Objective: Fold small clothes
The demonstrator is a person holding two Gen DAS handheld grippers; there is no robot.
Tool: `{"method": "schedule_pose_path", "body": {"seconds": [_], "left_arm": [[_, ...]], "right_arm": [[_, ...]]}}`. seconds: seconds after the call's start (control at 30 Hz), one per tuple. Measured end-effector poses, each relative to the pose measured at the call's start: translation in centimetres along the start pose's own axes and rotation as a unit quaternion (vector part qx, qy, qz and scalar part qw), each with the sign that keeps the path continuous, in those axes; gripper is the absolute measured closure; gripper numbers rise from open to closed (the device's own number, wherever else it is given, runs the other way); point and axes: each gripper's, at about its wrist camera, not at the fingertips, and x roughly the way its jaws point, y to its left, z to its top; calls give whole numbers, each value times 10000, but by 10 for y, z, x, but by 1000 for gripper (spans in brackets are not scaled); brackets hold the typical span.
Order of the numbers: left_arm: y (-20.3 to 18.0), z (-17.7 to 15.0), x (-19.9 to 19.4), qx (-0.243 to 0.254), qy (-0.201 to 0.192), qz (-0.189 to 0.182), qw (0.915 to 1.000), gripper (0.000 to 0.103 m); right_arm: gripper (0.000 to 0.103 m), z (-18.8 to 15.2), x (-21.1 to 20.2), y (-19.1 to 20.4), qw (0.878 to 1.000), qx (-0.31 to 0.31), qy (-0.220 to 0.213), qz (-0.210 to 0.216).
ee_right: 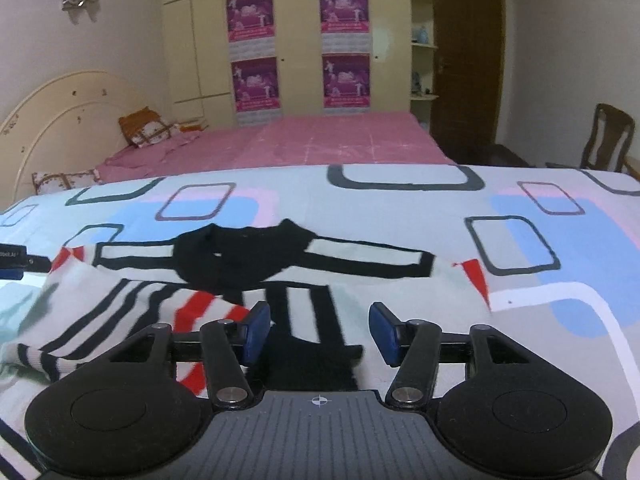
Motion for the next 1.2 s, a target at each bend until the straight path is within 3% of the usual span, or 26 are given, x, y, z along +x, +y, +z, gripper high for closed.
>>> {"method": "schedule_pose_path", "body": {"seconds": [0.03, 0.17, 0.37, 0.57, 0.7, 0.8, 1.2], "left_arm": [[-4, -1, -5, 29, -20, -58, 10000, 37], [-24, -12, -24, 238, -70, -309, 9992, 35], [-52, -47, -40, 525, 175, -715, 9959, 35], [-55, -87, -33, 823, 527, -567, 9936, 33], [-52, -88, -32, 825, 469, -603, 9937, 33], [-52, -88, -32, 794, 482, -590, 9939, 33], [-60, -89, -32, 837, 545, -390, 9942, 32]], "right_arm": [[48, 0, 0, 2, 10000, -2, 7, 40], [68, 1, 2, 11, 9997, -19, 86, 220], [68, -2, 9, 26, 9989, -131, 181, 418], [68, -23, 19, 39, 9960, -487, 563, 498], [68, -37, 26, 25, 9959, -614, 637, 171], [68, -35, 24, 19, 9965, -449, 689, 176], [68, -39, 27, 24, 9939, -804, 744, 156]]}}
